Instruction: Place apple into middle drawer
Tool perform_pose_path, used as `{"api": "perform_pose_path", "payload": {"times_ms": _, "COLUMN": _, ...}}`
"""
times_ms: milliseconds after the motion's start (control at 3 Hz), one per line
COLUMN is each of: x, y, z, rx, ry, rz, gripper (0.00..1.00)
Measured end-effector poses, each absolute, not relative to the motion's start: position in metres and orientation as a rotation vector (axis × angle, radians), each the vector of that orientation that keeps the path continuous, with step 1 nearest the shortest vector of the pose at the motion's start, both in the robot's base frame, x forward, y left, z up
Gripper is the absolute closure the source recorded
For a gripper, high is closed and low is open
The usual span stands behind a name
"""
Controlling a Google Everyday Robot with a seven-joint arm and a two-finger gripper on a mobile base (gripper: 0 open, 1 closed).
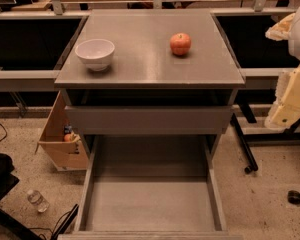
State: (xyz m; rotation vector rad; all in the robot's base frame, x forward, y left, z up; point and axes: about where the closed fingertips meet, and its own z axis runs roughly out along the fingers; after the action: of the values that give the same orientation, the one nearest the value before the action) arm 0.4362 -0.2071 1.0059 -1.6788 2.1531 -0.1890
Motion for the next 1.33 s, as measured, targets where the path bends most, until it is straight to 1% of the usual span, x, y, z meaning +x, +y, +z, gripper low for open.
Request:
{"api": "perform_pose_path", "payload": {"times_ms": 333, "x": 0.436, "y": -0.207, "z": 1.006, "rx": -1.679, "ry": 2.153, "rz": -0.189, "gripper": 0.0}}
{"api": "perform_pose_path", "payload": {"times_ms": 667, "x": 0.456, "y": -0.206, "z": 1.004, "rx": -1.662, "ry": 2.063, "rz": -0.187, "gripper": 0.0}}
{"api": "perform_pose_path", "payload": {"times_ms": 1000, "x": 0.517, "y": -0.209, "z": 1.002, "rx": -1.578, "ry": 1.914, "rz": -0.112, "gripper": 0.0}}
{"api": "perform_pose_path", "payload": {"times_ms": 1333, "x": 0.588, "y": -0.207, "z": 1.005, "rx": -1.455, "ry": 1.828, "rz": 0.036, "gripper": 0.0}}
